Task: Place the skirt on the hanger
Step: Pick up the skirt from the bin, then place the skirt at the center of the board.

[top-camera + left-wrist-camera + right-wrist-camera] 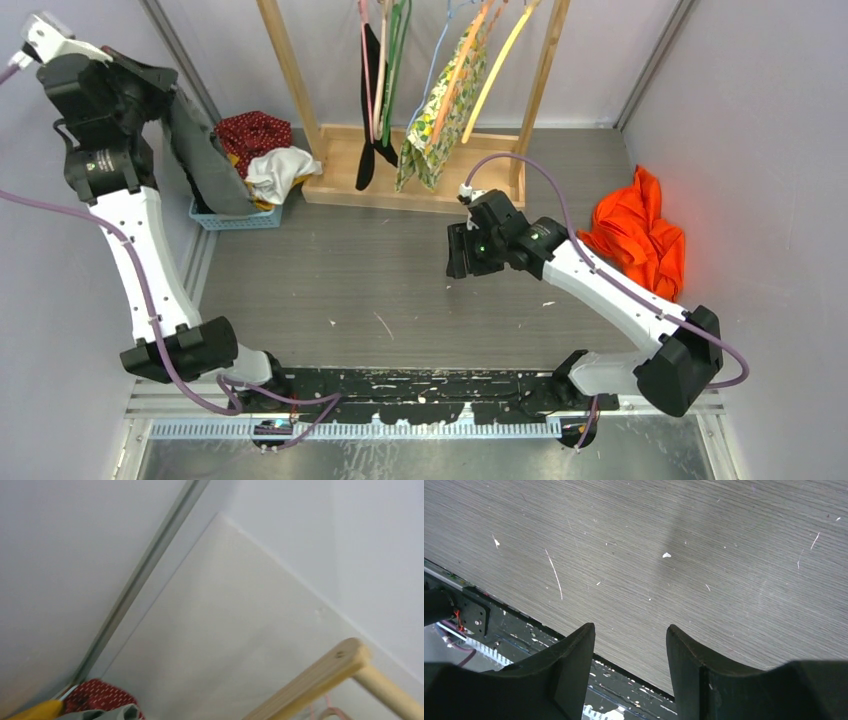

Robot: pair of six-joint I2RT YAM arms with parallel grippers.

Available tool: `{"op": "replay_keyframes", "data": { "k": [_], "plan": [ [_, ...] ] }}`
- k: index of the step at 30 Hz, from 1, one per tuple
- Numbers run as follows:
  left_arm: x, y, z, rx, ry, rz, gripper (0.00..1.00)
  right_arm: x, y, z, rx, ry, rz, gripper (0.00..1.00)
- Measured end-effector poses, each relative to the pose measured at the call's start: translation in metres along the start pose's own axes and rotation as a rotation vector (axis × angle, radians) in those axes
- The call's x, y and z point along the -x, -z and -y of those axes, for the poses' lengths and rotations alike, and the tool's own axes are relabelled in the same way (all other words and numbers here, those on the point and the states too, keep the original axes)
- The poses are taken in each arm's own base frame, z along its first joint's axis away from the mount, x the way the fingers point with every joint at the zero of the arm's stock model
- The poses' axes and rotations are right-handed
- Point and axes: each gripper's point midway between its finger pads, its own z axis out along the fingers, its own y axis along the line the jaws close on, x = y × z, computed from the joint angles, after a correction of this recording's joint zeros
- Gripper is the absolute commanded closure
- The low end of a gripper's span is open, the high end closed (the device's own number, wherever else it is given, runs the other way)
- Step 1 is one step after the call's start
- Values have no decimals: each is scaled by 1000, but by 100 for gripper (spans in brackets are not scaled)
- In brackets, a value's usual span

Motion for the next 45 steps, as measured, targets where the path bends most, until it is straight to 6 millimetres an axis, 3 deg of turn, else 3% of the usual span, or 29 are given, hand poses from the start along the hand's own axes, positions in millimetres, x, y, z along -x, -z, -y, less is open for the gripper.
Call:
{"op": "replay_keyframes", "data": {
  "k": [6, 11, 16, 19, 31, 37, 41, 45],
  "plan": [
    [31, 46, 59, -167, -16, 12, 100, -4, -1, 2, 3, -2, 6, 40],
    [59, 101, 119, -371, -18, 46, 100, -5, 1, 2, 9, -1, 18, 40],
    [68, 140, 170, -614, 37, 15, 100, -5, 6, 2, 18, 0, 38, 40],
    [69, 150, 192, -750, 107, -38, 100, -4, 9, 2, 23, 0, 51, 39],
    [76, 171, 226, -1024, 278, -182, 100, 3, 21, 4, 28, -9, 98, 39],
    [79, 195, 247, -1171, 349, -223, 100, 4, 21, 6, 19, -10, 104, 39],
    [56, 215, 270, -1293, 380, -317, 100, 6, 24, 8, 11, -15, 113, 38],
    [14, 215, 278, -1298, 406, -435, 100, 8, 28, 11, 1, -20, 126, 38]
  ]
}}
